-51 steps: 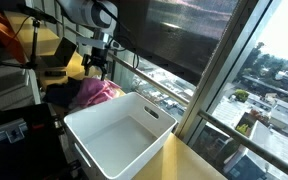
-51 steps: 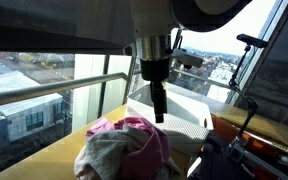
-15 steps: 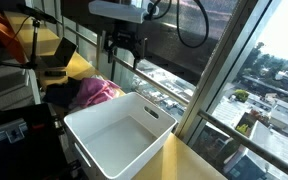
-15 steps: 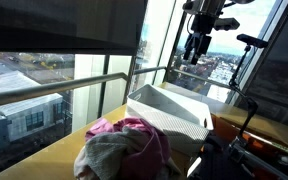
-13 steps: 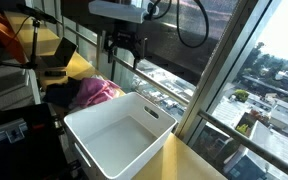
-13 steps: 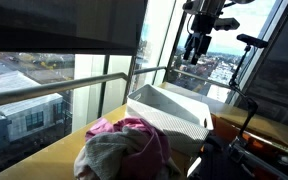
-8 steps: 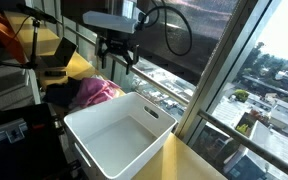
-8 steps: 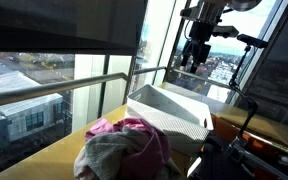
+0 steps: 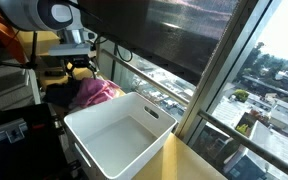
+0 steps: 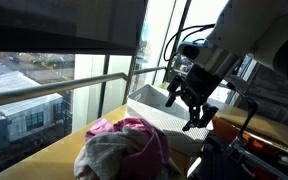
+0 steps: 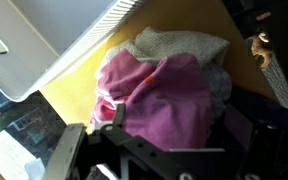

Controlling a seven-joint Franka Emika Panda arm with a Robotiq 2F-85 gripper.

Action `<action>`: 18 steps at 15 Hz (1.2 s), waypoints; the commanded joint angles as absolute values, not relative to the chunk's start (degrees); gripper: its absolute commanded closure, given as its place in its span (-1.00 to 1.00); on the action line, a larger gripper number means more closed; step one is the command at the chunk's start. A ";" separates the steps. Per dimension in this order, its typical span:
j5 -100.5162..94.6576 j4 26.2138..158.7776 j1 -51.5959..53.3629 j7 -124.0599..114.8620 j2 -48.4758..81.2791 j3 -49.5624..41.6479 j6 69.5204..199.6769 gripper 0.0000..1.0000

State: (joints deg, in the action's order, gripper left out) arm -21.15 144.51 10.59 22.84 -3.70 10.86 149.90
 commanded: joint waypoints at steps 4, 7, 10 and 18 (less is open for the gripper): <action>-49.30 134.66 15.37 -2.37 8.00 16.50 156.04 -1.00; -58.08 127.92 17.41 -7.08 14.05 15.40 154.77 -1.00; -60.05 122.16 17.30 -6.08 22.53 14.70 153.54 -1.00; -52.44 109.68 18.03 2.67 44.66 13.18 153.54 -1.00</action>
